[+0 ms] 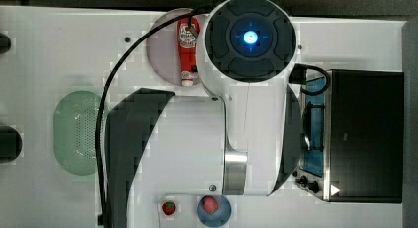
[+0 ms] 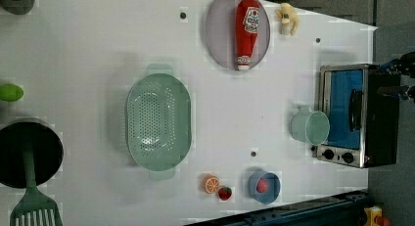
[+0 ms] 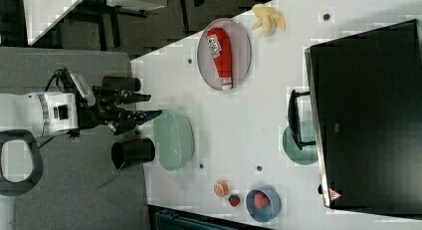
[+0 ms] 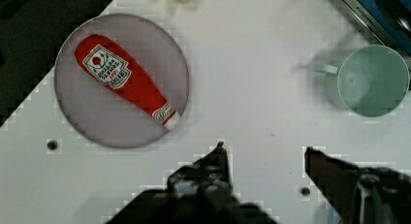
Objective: Drag strainer left to right.
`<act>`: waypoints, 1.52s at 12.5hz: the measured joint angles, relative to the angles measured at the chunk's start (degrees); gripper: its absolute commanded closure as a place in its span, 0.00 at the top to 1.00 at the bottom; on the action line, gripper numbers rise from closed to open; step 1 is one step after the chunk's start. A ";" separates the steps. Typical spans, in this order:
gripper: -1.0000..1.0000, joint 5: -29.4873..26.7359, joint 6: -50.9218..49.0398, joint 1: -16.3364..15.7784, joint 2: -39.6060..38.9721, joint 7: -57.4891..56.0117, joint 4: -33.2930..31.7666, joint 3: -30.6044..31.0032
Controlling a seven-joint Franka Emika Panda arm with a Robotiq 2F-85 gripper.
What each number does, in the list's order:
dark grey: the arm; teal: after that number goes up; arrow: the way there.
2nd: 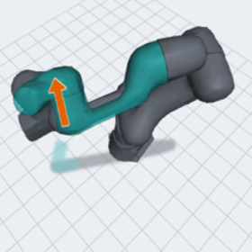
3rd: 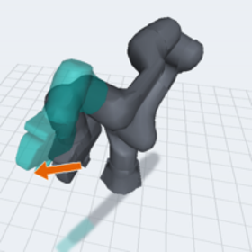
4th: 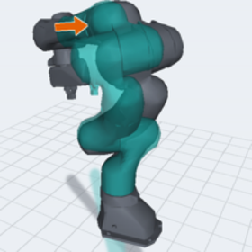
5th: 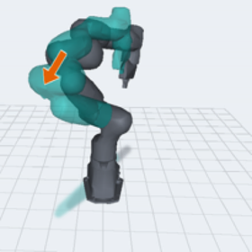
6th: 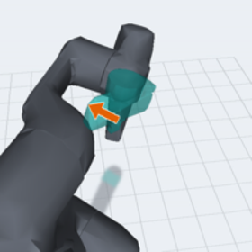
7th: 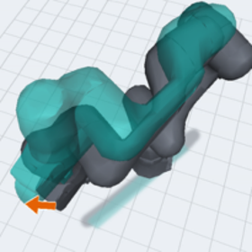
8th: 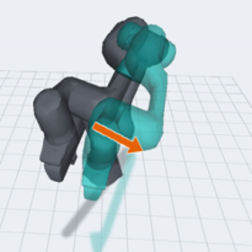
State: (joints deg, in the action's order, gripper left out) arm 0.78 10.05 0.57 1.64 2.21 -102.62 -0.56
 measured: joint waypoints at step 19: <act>1.00 -2.74 13.48 -5.45 -7.31 45.94 -16.67 36.60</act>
State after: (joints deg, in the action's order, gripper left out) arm -1.96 23.53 -4.88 -5.68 48.15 -119.29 36.03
